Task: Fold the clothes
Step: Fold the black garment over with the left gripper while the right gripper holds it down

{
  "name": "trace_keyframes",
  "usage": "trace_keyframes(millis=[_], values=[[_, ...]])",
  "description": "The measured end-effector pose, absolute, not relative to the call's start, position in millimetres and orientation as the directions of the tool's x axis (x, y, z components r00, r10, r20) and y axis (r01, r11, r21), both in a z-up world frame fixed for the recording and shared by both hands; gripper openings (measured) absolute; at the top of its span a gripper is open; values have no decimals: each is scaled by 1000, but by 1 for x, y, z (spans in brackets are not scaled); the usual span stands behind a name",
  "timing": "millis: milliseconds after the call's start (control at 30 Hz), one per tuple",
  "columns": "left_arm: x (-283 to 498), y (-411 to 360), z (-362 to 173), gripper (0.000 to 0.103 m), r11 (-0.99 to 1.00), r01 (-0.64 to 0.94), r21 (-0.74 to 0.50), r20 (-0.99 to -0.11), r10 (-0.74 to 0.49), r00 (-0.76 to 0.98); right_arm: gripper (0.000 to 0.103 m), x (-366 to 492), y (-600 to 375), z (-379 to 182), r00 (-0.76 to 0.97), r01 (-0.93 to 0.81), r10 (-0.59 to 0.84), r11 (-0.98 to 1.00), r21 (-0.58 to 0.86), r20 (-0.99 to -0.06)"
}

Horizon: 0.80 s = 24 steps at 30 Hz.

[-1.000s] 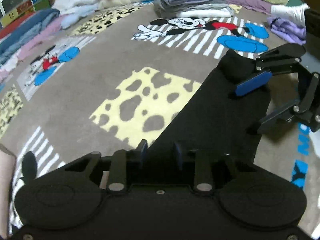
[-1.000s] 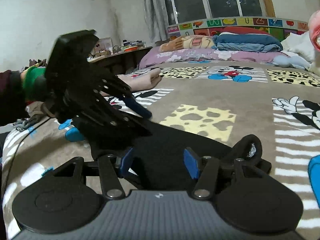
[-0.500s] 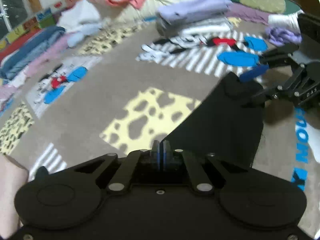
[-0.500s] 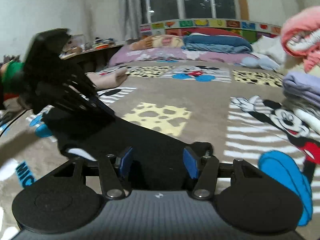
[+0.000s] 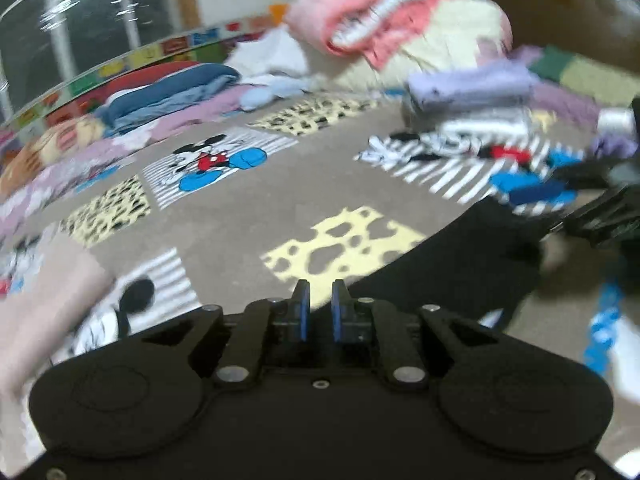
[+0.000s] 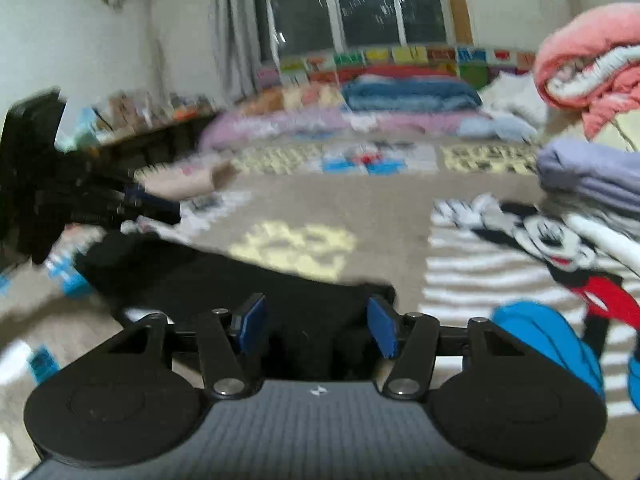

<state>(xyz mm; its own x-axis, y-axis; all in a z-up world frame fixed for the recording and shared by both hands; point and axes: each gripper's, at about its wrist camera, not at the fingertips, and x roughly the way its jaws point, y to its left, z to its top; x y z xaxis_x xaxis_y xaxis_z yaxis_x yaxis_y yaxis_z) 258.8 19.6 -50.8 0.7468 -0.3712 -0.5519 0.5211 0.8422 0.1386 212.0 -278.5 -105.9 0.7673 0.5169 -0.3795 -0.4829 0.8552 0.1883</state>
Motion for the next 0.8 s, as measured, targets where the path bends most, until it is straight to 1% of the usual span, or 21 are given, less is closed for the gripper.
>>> trace_keyframes(millis=[33,100,133,167,200,300,333,367,400,467,500,533,600,633,700,733,767,800], values=[[249,16,-56,8,852,514,103,-547,-383,745,56,213,-276,-106,763,-491,528,849,196,-374],[240,3,-78,8,865,496,77,-575,-368,731,53,217,-269,-110,734,-510,554,832,219,-393],[241,-8,-97,8,862,495,112,-616,-331,715,53,219,-264,-113,731,-498,530,845,194,-429],[242,-17,-114,8,858,484,171,-638,-278,719,53,223,-260,-119,718,-485,500,858,168,-484],[239,-20,-122,8,860,469,202,-617,-260,743,53,224,-262,-120,714,-476,496,861,177,-494],[225,-18,-103,8,895,426,128,-573,-284,769,50,223,-273,-120,717,-454,506,861,228,-480],[219,-19,-97,9,901,420,111,-538,-301,788,50,221,-277,-119,725,-449,508,860,240,-465],[216,-24,-94,9,908,401,122,-521,-285,804,50,220,-279,-119,730,-444,503,864,239,-463],[217,-30,-96,9,911,388,141,-530,-262,807,51,219,-280,-119,734,-439,496,867,233,-464],[221,-40,-112,8,896,413,161,-582,-252,773,51,217,-281,-120,742,-429,482,875,223,-466],[222,-45,-118,8,890,422,172,-601,-244,761,55,217,-282,-120,746,-424,475,879,217,-467],[219,-48,-116,8,891,412,192,-591,-230,773,56,216,-283,-120,749,-419,468,883,212,-468],[213,-56,-106,9,891,388,238,-556,-203,806,57,214,-285,-121,757,-409,454,890,201,-470],[208,-60,-100,9,893,372,253,-514,-201,834,57,213,-285,-121,761,-404,447,894,196,-471],[205,-61,-97,9,903,367,223,-481,-226,847,57,212,-287,-121,770,-389,427,903,181,-474],[208,-63,-101,9,907,374,192,-506,-235,830,57,212,-289,-120,776,-379,413,910,171,-477],[212,-67,-110,8,906,382,182,-555,-226,800,56,212,-290,-119,781,-368,399,916,161,-480],[212,-69,-121,8,901,388,195,-588,-209,782,56,212,-291,-119,787,-357,384,922,151,-483]])
